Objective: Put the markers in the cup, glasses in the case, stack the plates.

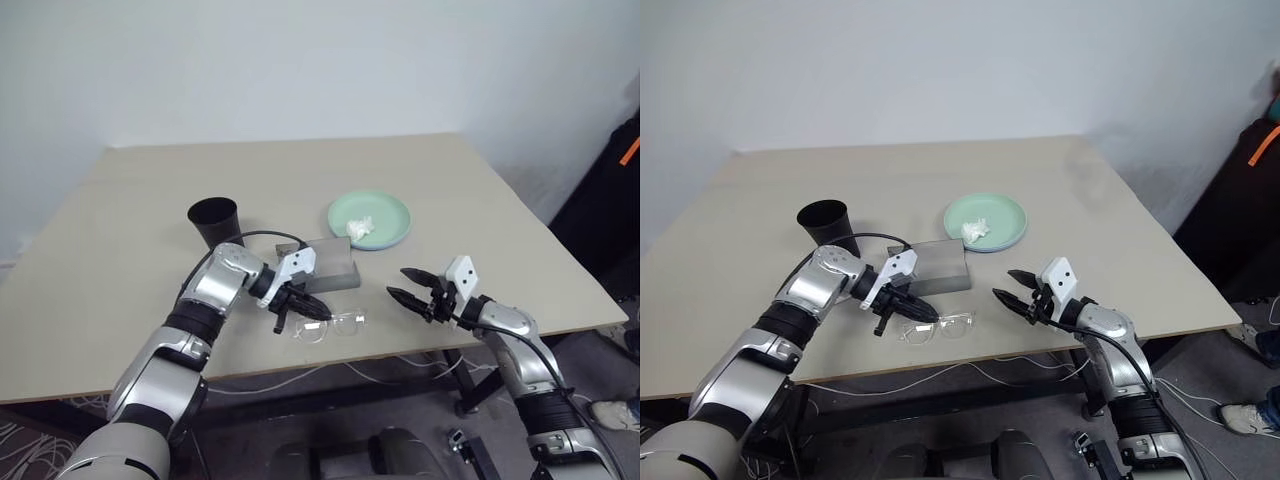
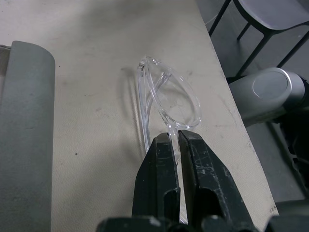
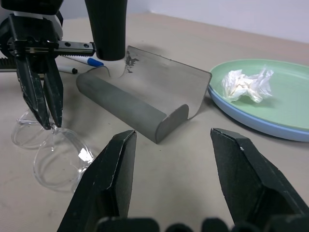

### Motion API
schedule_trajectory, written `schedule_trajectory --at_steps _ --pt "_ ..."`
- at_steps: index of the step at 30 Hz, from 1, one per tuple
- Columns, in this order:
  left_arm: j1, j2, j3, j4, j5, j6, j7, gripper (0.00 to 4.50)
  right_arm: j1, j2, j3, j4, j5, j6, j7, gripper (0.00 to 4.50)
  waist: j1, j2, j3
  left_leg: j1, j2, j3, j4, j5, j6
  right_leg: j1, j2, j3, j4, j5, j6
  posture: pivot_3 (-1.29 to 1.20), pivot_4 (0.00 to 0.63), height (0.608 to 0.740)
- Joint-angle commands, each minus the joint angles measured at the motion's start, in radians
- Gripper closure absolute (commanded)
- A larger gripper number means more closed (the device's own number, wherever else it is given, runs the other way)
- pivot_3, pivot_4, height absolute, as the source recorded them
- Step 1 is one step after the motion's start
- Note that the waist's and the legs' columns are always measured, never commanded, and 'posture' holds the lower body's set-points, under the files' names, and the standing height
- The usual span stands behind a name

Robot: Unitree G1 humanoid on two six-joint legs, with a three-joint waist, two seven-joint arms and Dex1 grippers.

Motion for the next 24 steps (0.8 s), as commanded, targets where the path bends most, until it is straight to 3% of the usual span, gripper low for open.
schedule_trajectory --at_steps 1,24 --pt "-0.020 -0.003 0.015 -0.004 -0.001 -0.008 -0.007 4.47 -0.007 -0.010 -0.015 -0.047 0.026 0.000 0.002 1.84 0.000 0.000 0.000 0.000 0.000 0.000 0.000 0.000 0.000 0.000 0.000 0.000 0.000 0.000 0.000 0.00 0.000 0.740" --pt "0.017 0.001 0.021 -0.020 0.004 0.004 0.017 4.47 -0.030 -0.021 0.022 -0.034 0.001 -0.019 0.008 1.84 0.000 0.000 0.000 0.000 0.000 0.000 0.000 0.000 0.000 0.000 0.000 0.000 0.000 0.000 0.000 0.00 0.000 0.740"
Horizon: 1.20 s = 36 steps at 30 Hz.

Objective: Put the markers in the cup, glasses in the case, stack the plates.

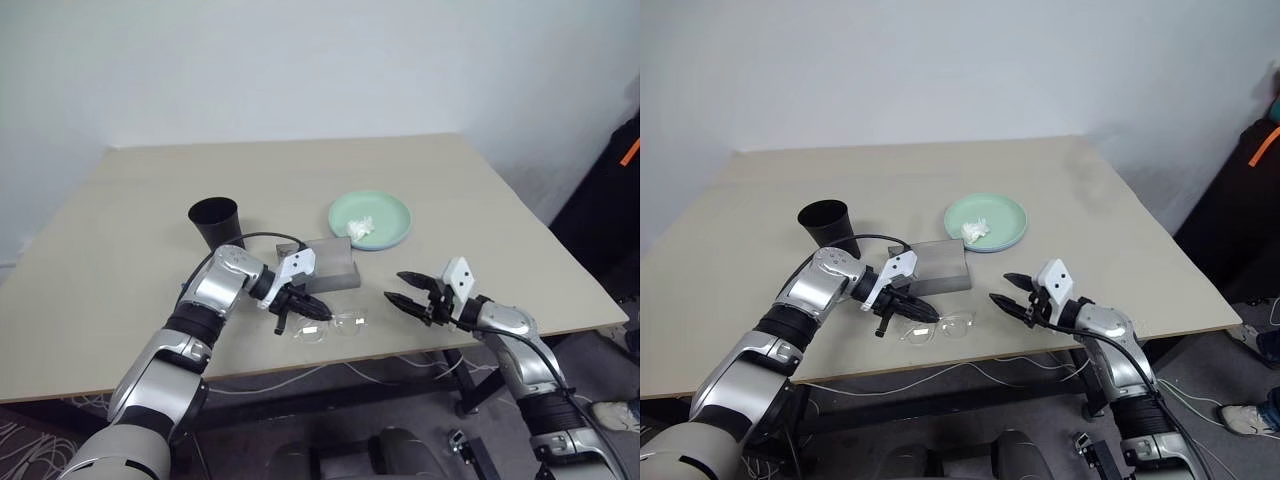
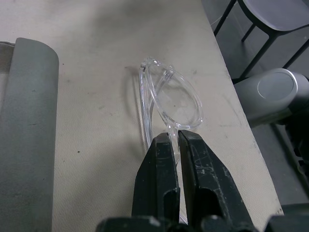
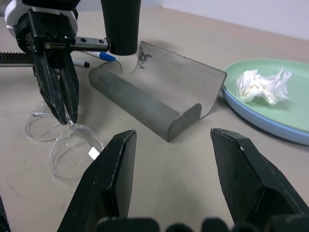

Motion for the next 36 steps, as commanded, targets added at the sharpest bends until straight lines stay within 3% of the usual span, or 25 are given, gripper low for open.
schedule_trajectory --at_steps 1,13,17,36 --pt "-0.002 0.007 0.015 -0.018 -0.005 0.011 -0.006 4.47 -0.025 0.000 -0.013 -0.016 0.008 -0.026 -0.006 1.84 0.000 0.000 0.000 0.000 0.000 0.000 0.000 0.000 0.000 0.000 0.000 0.000 0.000 0.000 0.000 0.00 0.000 0.740" --pt "-0.006 0.008 0.018 -0.020 -0.005 0.014 -0.010 4.47 -0.027 -0.003 -0.013 -0.013 0.012 -0.033 -0.008 1.84 0.000 0.000 0.000 0.000 0.000 0.000 0.000 0.000 0.000 0.000 0.000 0.000 0.000 0.000 0.000 0.00 0.000 0.740" --pt "-0.066 0.025 0.112 -0.088 -0.099 0.073 -0.032 4.47 -0.038 -0.014 -0.023 -0.003 0.014 -0.038 -0.002 1.84 0.000 -0.001 0.000 -0.001 0.000 0.000 0.001 0.000 0.000 -0.001 0.000 0.000 0.001 0.000 0.000 0.00 0.000 0.740" --pt "-0.059 0.028 0.116 -0.111 -0.103 0.095 -0.029 4.47 -0.038 -0.015 -0.022 -0.001 0.015 -0.039 -0.002 1.84 0.000 -0.001 0.000 0.000 0.000 0.000 0.001 0.000 0.000 0.000 0.000 0.000 0.001 0.000 0.000 0.00 0.000 0.740"
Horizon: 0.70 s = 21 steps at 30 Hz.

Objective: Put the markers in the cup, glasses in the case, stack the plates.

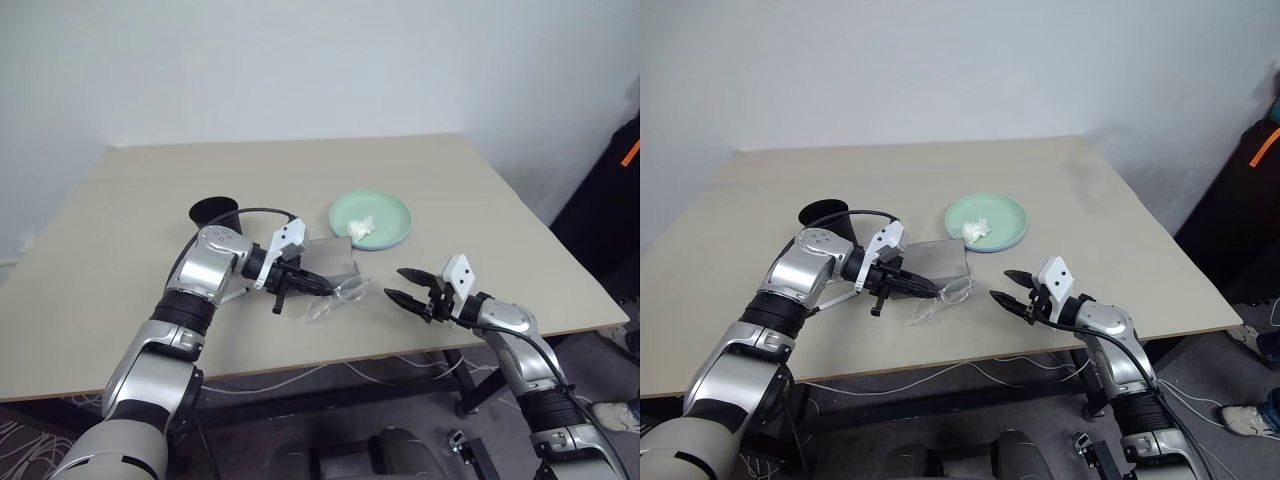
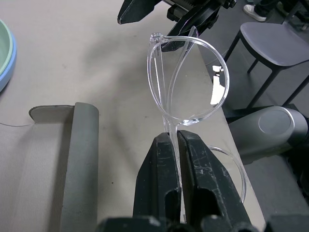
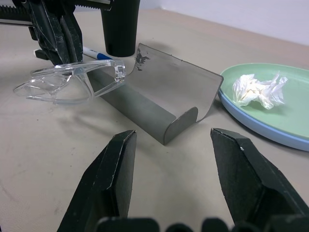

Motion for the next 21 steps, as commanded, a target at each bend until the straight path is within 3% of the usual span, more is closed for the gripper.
schedule_trajectory --at_steps 1,21 --pt "-0.015 0.004 0.016 -0.031 -0.019 0.000 -0.007 4.47 -0.030 -0.008 -0.022 -0.016 0.014 -0.022 0.002 1.84 0.000 0.000 0.000 0.000 0.000 0.000 0.000 0.000 0.000 0.000 0.000 0.000 0.000 0.000 0.000 0.00 0.000 0.740" --pt "-0.015 0.004 0.016 -0.031 -0.019 0.000 -0.007 4.47 -0.030 -0.008 -0.022 -0.016 0.014 -0.022 0.002 1.84 0.000 0.000 0.000 0.000 0.000 0.000 0.001 0.000 0.000 0.000 0.000 0.000 0.001 0.000 0.000 0.00 0.000 0.740"
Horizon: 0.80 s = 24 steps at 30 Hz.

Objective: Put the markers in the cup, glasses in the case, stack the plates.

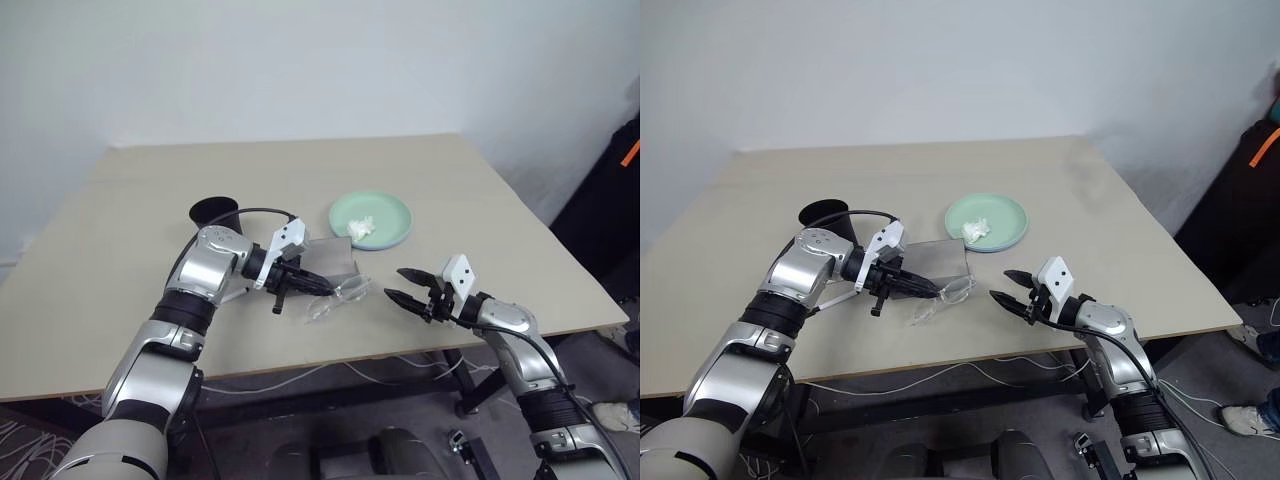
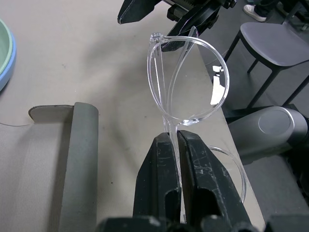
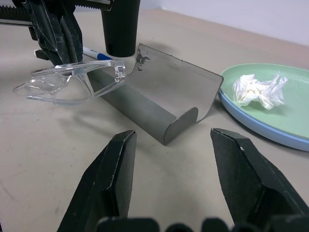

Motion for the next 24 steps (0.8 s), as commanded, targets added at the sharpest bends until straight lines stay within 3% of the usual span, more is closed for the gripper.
schedule_trajectory --at_steps 1,24 --pt "-0.015 0.004 0.016 -0.031 -0.019 -0.001 -0.007 4.47 -0.030 -0.008 -0.022 -0.016 0.014 -0.022 0.002 1.84 0.000 0.000 0.000 0.000 0.000 0.000 0.000 0.000 0.000 0.000 0.000 0.000 0.000 0.000 0.000 0.00 0.000 0.740" --pt "-0.089 0.014 0.058 0.056 -0.003 -0.130 0.053 4.47 -0.065 -0.012 -0.034 0.041 0.008 -0.048 -0.007 1.84 0.000 0.000 0.000 0.000 0.000 0.000 0.002 0.000 0.000 0.000 0.000 0.000 0.001 0.000 0.000 0.00 0.000 0.740"
